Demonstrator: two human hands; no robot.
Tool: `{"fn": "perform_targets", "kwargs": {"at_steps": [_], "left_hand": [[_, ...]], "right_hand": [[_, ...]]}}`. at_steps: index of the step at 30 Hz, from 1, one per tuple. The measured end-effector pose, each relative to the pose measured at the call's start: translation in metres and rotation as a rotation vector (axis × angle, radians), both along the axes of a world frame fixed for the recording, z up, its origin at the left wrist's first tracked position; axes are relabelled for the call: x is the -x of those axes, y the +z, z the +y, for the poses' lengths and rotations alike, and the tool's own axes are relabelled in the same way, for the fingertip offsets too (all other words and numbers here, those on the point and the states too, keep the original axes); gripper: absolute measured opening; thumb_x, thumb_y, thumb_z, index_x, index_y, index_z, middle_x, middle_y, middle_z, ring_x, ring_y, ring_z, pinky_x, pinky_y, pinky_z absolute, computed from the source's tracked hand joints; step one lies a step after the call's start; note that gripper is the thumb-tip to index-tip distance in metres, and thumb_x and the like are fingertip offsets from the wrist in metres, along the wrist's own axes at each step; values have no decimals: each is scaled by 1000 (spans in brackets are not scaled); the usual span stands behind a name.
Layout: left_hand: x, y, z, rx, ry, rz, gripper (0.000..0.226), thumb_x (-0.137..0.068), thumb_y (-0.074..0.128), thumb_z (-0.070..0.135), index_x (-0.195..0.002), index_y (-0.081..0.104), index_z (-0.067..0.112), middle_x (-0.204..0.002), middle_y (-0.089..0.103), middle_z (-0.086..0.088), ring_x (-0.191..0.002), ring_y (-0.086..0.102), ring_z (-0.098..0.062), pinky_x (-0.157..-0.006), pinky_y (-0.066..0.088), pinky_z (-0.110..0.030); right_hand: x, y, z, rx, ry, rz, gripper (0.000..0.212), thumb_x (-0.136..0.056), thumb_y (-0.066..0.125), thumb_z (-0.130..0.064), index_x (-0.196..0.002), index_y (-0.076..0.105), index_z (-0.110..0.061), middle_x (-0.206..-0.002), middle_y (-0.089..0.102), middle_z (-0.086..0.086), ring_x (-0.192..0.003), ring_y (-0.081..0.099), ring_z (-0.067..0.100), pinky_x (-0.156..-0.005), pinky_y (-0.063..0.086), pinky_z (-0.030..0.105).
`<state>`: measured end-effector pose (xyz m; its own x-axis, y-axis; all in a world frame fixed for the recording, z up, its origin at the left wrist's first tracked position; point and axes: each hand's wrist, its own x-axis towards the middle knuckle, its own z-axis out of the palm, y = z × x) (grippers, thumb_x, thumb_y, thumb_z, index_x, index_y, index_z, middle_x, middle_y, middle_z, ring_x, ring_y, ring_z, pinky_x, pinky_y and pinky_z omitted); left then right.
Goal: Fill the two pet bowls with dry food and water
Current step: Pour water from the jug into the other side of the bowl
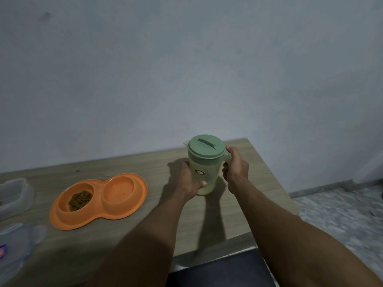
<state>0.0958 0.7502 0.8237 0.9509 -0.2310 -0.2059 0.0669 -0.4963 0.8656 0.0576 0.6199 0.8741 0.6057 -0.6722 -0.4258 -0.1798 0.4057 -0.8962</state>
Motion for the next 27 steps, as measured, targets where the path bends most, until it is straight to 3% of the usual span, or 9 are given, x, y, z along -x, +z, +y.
{"fn": "perform_targets", "kwargs": {"at_steps": [12,14,17,20,22,24,27], "left_hand": [[-24,-37,-4,-13,43,7,93,-43,92,20,-120,41,30,-112,65,5,-107,63,-24,-90,54,-48],[-23,-34,-5,-14,35,4,92,-42,91,20,-120,43,30,-112,65,5,-106,63,-24,-88,55,-47],[-18,-25,-8,-68,14,-22,88,-51,90,17,-127,45,19,-118,64,0,-110,62,-24,-97,51,-44],[-7,-16,-4,-141,12,-9,86,-64,85,16,-134,35,16,-126,59,-6,-116,58,-29,-100,48,-46],[1,-13,12,-245,27,-39,86,-66,78,29,-135,27,28,-126,60,-8,-113,59,-32,-94,50,-49],[8,-10,30,-316,65,-46,74,-74,68,32,-135,26,31,-120,63,-9,-108,61,-35,-90,52,-50],[17,3,60,-292,150,-123,58,-89,58,20,-142,33,21,-128,60,-11,-115,58,-34,-96,49,-44]], "right_hand": [[-2,-9,1,39,31,-47,35,-84,66,-38,-64,62,-9,-60,51,5,-59,46,16,-65,41,37],[0,-9,2,53,43,-49,35,-85,65,-40,-67,62,-11,-66,54,4,-64,49,17,-67,42,38],[2,-14,2,85,79,-49,34,-87,62,-51,-75,63,-19,-82,63,-1,-79,58,15,-80,47,40],[8,-22,5,-6,81,-59,59,-69,60,-78,-95,64,-26,-105,66,-1,-99,62,18,-92,48,44],[8,-45,5,-138,-56,-70,81,-56,59,-87,-104,68,-23,-109,69,4,-102,66,27,-92,51,47],[15,-65,10,-139,-177,38,75,-67,50,-79,-105,68,-16,-107,71,10,-99,66,33,-90,54,48],[34,-69,41,2,-171,314,51,-86,51,-44,-111,66,-2,-115,68,21,-108,63,42,-95,51,51]]}}
